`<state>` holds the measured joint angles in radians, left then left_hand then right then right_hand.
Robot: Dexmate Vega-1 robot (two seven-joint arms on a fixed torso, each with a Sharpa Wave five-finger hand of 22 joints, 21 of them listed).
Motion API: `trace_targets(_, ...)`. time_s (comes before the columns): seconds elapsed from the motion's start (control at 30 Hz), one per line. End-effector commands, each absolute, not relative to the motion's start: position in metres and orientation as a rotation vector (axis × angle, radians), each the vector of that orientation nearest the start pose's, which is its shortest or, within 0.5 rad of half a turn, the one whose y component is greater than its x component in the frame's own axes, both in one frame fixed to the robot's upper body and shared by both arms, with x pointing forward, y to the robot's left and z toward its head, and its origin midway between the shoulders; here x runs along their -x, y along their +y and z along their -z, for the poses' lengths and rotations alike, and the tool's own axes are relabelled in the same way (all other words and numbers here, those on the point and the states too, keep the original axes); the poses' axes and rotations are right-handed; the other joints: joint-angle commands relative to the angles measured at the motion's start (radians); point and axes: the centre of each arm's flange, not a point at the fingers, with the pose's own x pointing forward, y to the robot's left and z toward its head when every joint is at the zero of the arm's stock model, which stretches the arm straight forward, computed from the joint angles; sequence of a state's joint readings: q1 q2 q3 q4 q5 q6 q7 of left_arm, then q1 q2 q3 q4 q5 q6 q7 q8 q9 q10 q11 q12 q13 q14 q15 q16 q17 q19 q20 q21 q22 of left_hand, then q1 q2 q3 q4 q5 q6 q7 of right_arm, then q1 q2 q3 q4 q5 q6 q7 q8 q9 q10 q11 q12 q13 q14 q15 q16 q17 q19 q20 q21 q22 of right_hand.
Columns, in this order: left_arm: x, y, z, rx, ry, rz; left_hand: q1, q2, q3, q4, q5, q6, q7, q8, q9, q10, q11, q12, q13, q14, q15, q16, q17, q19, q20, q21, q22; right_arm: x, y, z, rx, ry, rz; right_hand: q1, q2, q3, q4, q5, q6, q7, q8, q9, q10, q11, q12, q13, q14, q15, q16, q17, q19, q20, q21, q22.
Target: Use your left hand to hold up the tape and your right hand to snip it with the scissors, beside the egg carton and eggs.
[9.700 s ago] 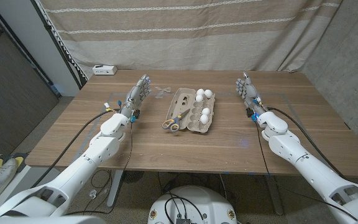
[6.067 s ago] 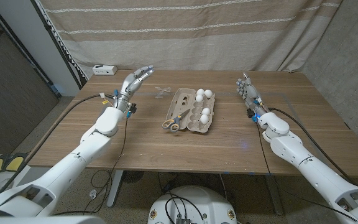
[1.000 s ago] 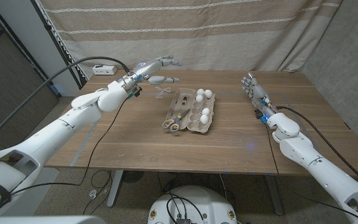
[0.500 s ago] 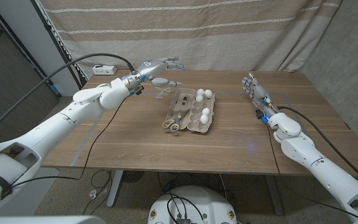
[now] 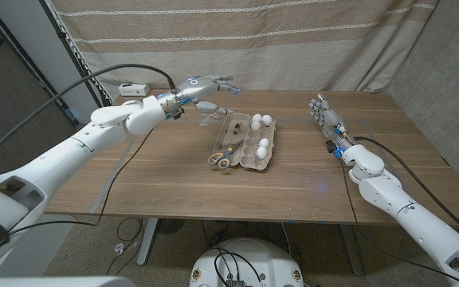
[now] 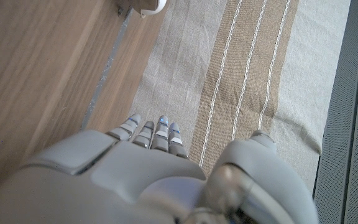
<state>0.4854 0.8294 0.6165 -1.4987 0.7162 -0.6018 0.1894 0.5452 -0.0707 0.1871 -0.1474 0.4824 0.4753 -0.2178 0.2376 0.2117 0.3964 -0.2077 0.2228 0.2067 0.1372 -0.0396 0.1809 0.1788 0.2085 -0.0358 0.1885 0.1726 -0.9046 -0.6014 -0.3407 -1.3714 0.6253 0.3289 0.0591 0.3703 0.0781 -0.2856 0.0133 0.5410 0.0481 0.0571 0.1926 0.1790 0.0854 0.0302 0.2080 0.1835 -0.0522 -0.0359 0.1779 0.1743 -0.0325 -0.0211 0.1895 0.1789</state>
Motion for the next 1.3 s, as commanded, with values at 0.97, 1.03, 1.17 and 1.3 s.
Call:
trace_targets(0.97, -0.563, 0.179, -0.117, -1.895, -1.455, 0.224, 0.068, -0.011, 0.03, -0.009, 0.017, 0.086, -0.002, 0.022, 0.005, 0.051, -0.006, 0.013, 0.004, 0.014, -0.176, 0.008, 0.002, 0.009, -0.154, 0.004, 0.0, -0.629, -0.335, 0.025, 0.065, -0.631, -0.204, 0.005, 0.003, -0.004, -0.007, 0.008, 0.0, -0.002, 0.0, 0.004, 0.0, -0.003, 0.004, 0.002, -0.016, -0.008, 0.002, 0.003, -0.014, 0.008, 0.003, 0.002)
trace_targets(1.03, -0.563, 0.178, -0.118, -1.91, -1.456, 0.234, 0.074, -0.012, 0.032, -0.009, 0.018, 0.099, -0.002, 0.026, 0.005, 0.053, -0.006, 0.012, 0.004, 0.016, -0.176, 0.008, 0.002, 0.01, -0.153, 0.004, 0.0, -0.628, -0.335, 0.025, 0.069, -0.63, -0.205, 0.005, 0.003, -0.004, -0.007, 0.008, 0.0, -0.004, 0.0, 0.004, 0.001, -0.003, 0.004, 0.002, -0.016, -0.009, 0.002, 0.003, -0.014, 0.008, 0.003, 0.002)
trace_targets(1.17, -0.562, 0.177, -0.121, -1.948, -1.456, 0.25, 0.08, -0.015, 0.034, -0.007, 0.019, 0.124, 0.0, 0.034, 0.004, 0.061, -0.006, 0.013, 0.004, 0.017, -0.176, 0.008, 0.002, 0.011, -0.153, 0.004, 0.001, -0.628, -0.337, 0.025, 0.069, -0.628, -0.205, 0.005, 0.003, -0.004, -0.007, 0.007, 0.0, -0.002, 0.0, 0.004, 0.001, -0.004, 0.004, 0.002, -0.016, -0.009, 0.002, 0.003, -0.014, 0.008, 0.003, 0.002)
trace_targets(1.3, -0.561, 0.177, -0.124, -1.981, -1.456, 0.259, 0.082, -0.015, 0.035, -0.007, 0.02, 0.132, -0.001, 0.035, 0.004, 0.064, -0.006, 0.013, 0.004, 0.018, -0.176, 0.008, 0.002, 0.011, -0.154, 0.004, 0.001, -0.629, -0.339, 0.025, 0.065, -0.628, -0.204, 0.005, 0.004, -0.004, -0.007, 0.007, -0.001, -0.003, 0.0, 0.004, 0.001, -0.004, 0.004, 0.002, -0.016, -0.009, 0.002, 0.003, -0.014, 0.008, 0.003, 0.002)
